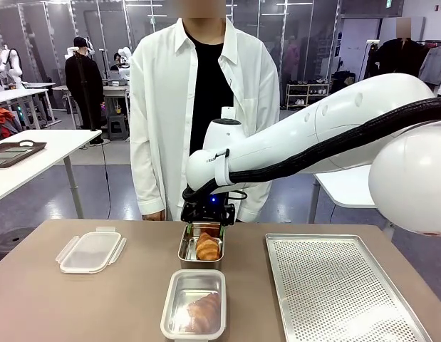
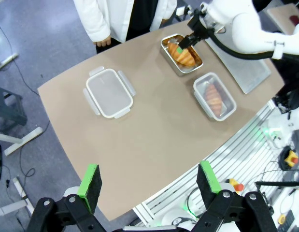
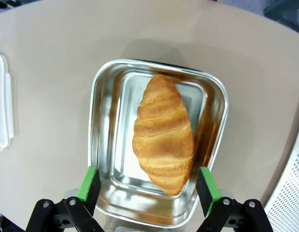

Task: Place the bread into the airtight container.
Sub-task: Pick up a Butter Roll and place it into an empty Airtight Container.

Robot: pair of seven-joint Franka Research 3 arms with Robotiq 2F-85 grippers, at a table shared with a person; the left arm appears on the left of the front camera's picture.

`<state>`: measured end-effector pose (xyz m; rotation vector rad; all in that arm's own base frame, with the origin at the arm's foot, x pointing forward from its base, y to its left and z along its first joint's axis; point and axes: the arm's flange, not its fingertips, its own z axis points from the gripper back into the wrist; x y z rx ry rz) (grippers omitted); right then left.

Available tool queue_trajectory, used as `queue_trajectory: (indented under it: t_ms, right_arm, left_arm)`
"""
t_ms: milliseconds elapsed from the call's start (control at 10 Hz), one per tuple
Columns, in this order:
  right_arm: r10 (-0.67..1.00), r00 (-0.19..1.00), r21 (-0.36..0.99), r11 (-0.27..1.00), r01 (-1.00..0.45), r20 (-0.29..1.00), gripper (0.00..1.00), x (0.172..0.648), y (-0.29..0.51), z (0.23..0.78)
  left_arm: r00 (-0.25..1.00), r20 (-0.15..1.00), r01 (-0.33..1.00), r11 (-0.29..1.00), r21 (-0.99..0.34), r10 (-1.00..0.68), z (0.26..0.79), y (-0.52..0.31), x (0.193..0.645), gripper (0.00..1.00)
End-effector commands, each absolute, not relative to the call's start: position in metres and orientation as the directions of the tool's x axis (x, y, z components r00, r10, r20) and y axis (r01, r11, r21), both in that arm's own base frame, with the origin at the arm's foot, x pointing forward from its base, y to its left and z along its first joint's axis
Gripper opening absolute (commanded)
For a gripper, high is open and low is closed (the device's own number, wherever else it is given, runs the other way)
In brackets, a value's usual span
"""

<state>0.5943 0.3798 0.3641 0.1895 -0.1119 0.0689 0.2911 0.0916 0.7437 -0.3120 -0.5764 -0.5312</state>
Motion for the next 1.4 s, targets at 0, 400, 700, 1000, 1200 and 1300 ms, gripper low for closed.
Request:
queue_trajectory:
  t_ms: [0, 400, 700, 1000, 1200, 1300]
  right_arm:
    - [0.158, 0.974, 0.155, 0.971, -0.183, 0.159, 1.0, 0.582, 0.346, 0.411]
    - [0.321, 0.931, 0.163, 0.923, -0.349, 0.173, 1.0, 0.539, 0.251, 0.496]
    - [0.386, 0.884, 0.166, 0.885, -0.436, 0.265, 1.0, 0.485, 0.152, 0.559]
    - [0.457, 0.779, 0.138, 0.819, -0.557, 0.43, 1.0, 0.406, 0.064, 0.621]
    - [0.474, 0.726, 0.081, 0.808, -0.583, 0.498, 1.0, 0.358, 0.022, 0.647]
    - [0.487, 0.726, 0.046, 0.815, -0.577, 0.485, 1.0, 0.335, 0.004, 0.656]
  left_arm:
    - [0.703, 0.586, 0.567, 0.815, -0.118, -0.404, 0.746, 0.093, 0.29, 1.0]
    - [0.703, 0.586, 0.567, 0.815, -0.118, -0.404, 0.746, 0.093, 0.29, 1.0]
    - [0.703, 0.586, 0.567, 0.815, -0.118, -0.404, 0.746, 0.093, 0.29, 1.0]
    - [0.703, 0.586, 0.567, 0.815, -0.118, -0.404, 0.746, 0.093, 0.29, 1.0]
    - [0.703, 0.586, 0.567, 0.815, -0.118, -0.404, 0.746, 0.093, 0.29, 1.0]
    - [0.703, 0.586, 0.567, 0.815, -0.118, -0.404, 0.746, 0.093, 0.29, 1.0]
